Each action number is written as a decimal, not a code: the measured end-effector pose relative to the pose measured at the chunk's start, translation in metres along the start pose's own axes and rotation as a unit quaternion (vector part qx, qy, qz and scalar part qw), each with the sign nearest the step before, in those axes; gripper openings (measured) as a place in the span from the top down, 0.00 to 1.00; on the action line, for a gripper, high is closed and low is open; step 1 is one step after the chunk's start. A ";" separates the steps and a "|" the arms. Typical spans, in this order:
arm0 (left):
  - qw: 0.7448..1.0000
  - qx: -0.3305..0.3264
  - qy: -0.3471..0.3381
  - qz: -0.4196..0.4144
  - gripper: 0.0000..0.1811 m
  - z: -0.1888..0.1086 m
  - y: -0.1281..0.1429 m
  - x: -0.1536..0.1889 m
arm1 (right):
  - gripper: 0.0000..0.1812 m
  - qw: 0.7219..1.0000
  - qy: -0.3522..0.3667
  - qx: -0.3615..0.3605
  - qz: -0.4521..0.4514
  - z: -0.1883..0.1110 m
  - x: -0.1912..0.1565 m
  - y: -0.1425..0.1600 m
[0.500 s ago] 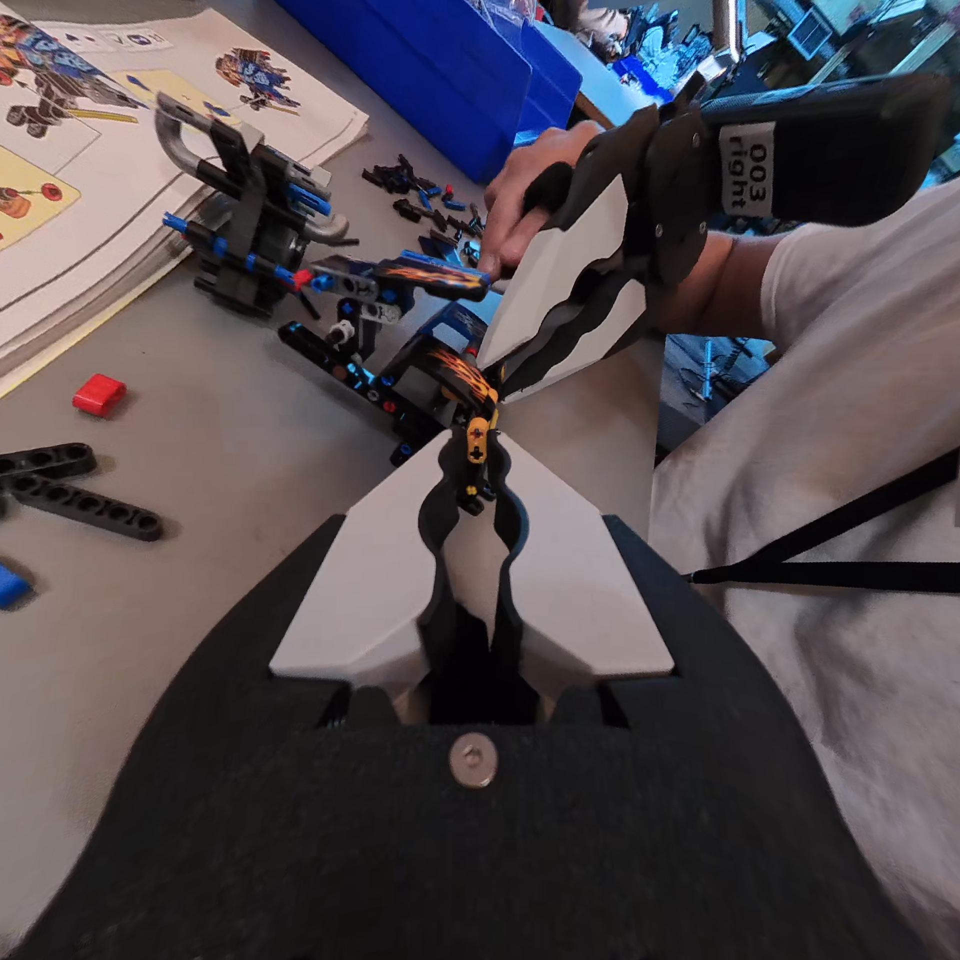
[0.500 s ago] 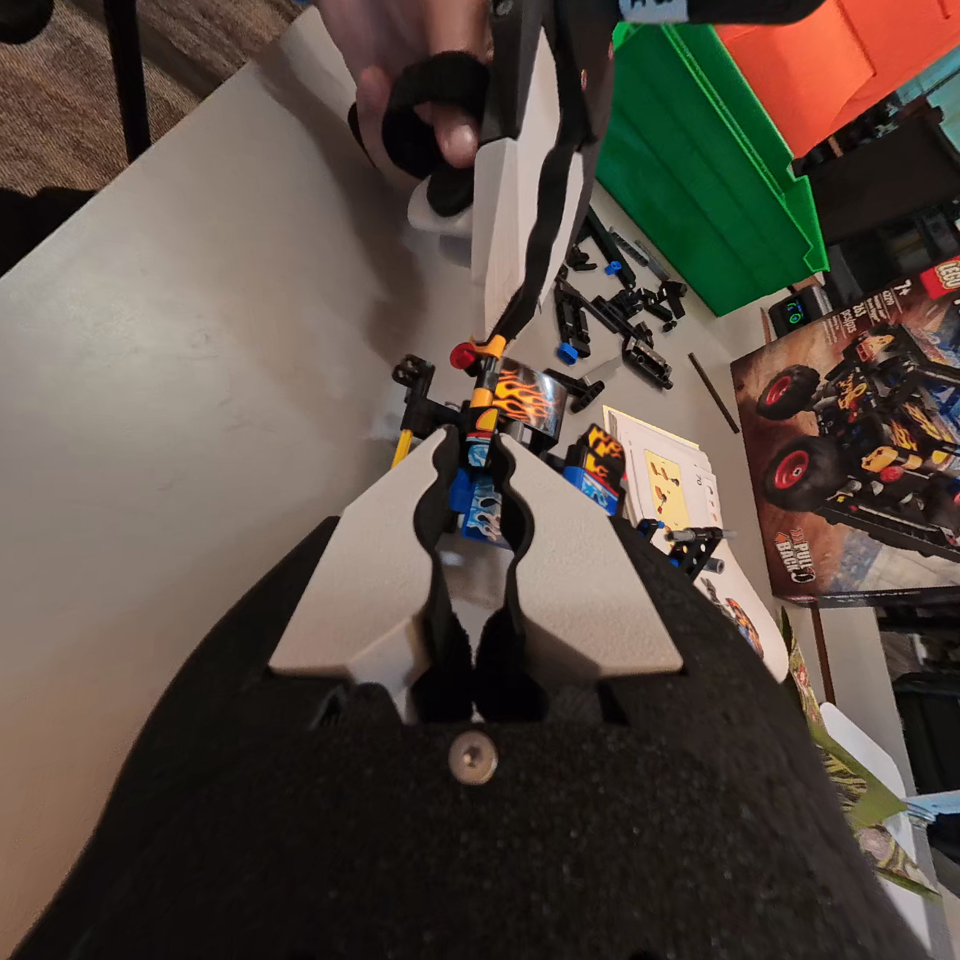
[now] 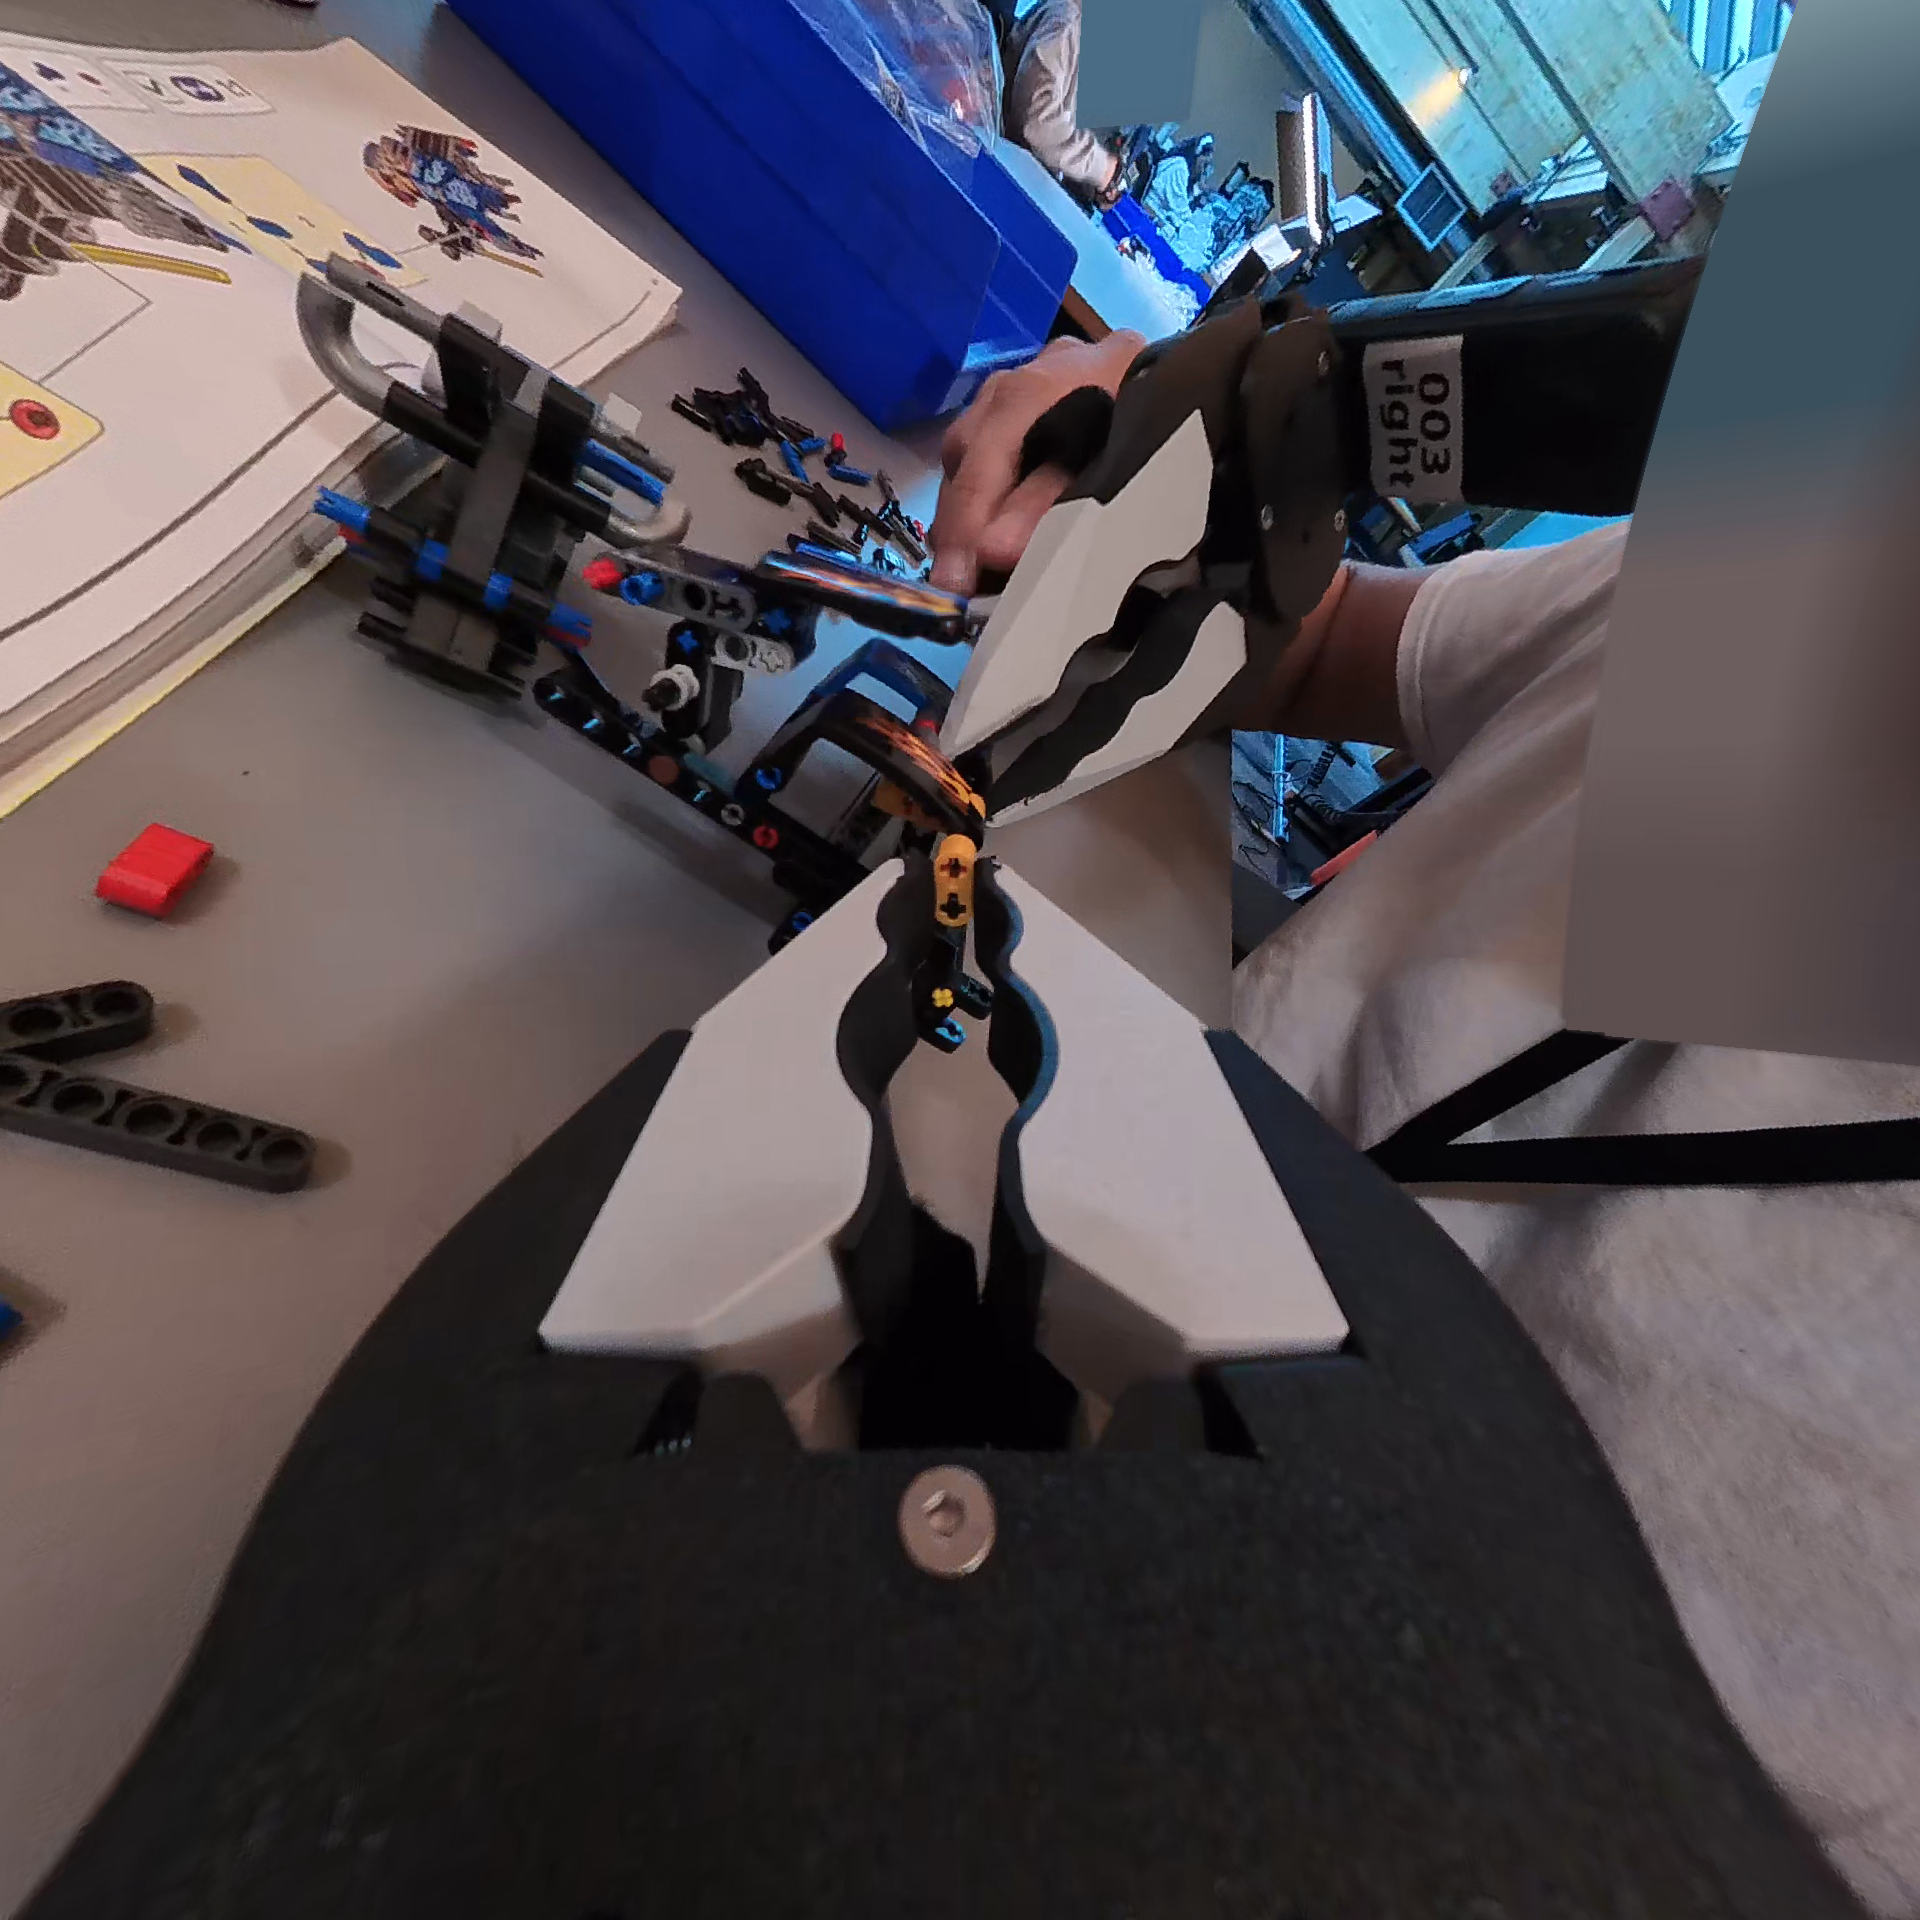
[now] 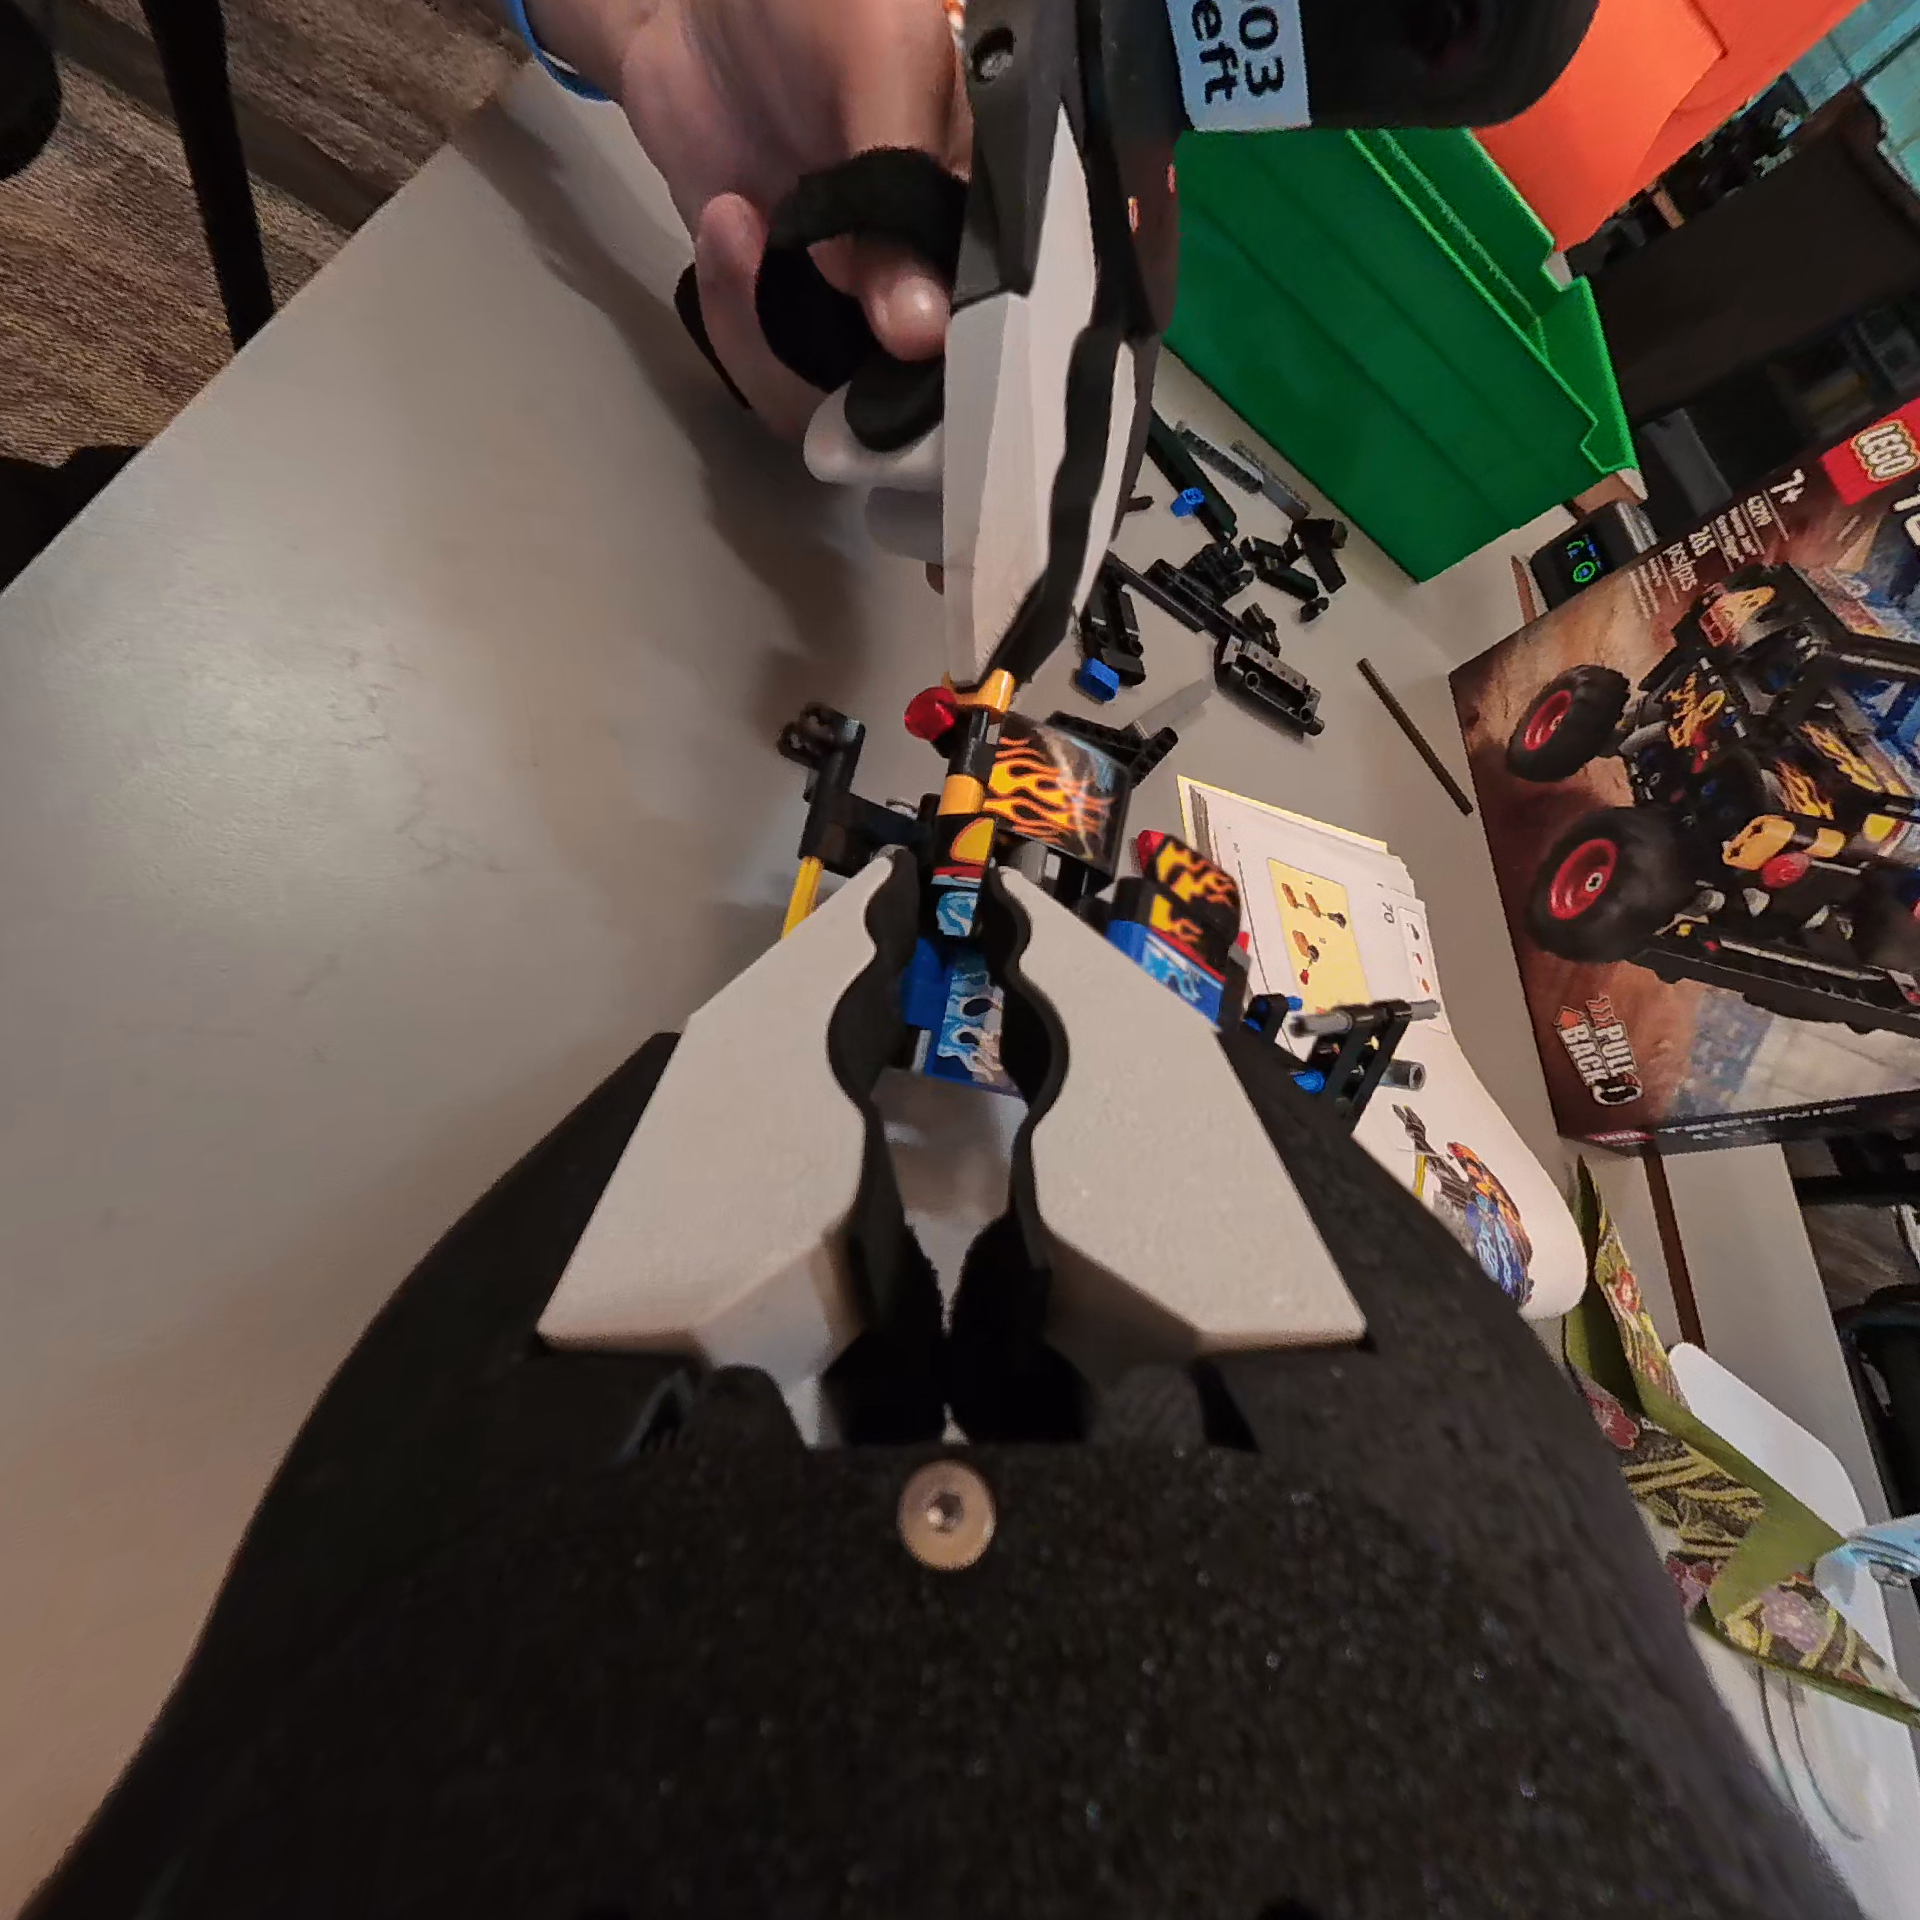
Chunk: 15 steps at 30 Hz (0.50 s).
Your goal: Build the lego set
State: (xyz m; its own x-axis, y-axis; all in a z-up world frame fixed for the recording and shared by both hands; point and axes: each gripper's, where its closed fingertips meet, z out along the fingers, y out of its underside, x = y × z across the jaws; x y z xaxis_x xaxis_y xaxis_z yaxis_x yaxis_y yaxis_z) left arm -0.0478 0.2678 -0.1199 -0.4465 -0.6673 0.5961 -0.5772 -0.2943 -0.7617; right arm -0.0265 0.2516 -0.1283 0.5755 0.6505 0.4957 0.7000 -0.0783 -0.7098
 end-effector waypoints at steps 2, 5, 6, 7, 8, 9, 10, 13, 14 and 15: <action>1.000 0.004 0.002 -0.006 0.98 0.000 -0.001 -0.001 | 0.94 1.000 0.001 -0.002 0.010 0.000 0.001 0.001; 1.000 0.009 0.012 -0.019 0.97 0.001 -0.001 0.000 | 0.94 0.999 -0.010 0.000 0.043 0.000 0.002 0.002; 1.000 0.011 0.016 -0.024 0.97 0.001 -0.001 0.000 | 0.94 0.998 -0.017 0.006 0.053 0.000 0.002 0.002; 0.999 0.013 0.018 -0.029 0.97 0.002 -0.001 0.000 | 0.94 0.998 -0.023 0.011 0.060 -0.001 0.002 0.001; 0.999 0.013 0.016 -0.030 0.97 0.002 -0.001 -0.001 | 0.94 0.997 -0.026 0.012 0.067 -0.001 0.002 0.001; 0.999 0.012 0.014 -0.028 0.97 0.002 0.000 -0.002 | 0.94 0.997 -0.029 0.011 0.070 -0.001 0.002 0.001; 1.000 0.011 0.013 -0.025 0.97 0.002 0.000 -0.002 | 0.94 0.997 -0.034 0.011 0.073 -0.001 0.001 0.001; 1.000 0.007 0.010 -0.013 0.97 0.002 0.001 -0.002 | 0.93 0.994 -0.056 0.021 0.094 -0.003 -0.002 -0.003; 1.000 0.003 0.010 -0.002 0.97 0.003 0.002 -0.001 | 0.93 0.993 -0.065 0.025 0.099 -0.003 -0.004 -0.004; 1.000 -0.004 0.009 0.013 0.97 0.003 0.004 0.000 | 0.93 0.992 -0.075 0.025 0.101 -0.004 -0.006 -0.005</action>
State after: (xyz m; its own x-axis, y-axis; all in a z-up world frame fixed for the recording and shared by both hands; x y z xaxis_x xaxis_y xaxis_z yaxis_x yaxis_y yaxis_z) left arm -0.0481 0.2644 -0.1235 -0.4735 -0.6629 0.5800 -0.5698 -0.2715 -0.7756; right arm -0.0315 0.2453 -0.1261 0.6301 0.7307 0.2626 0.5519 -0.1836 -0.8135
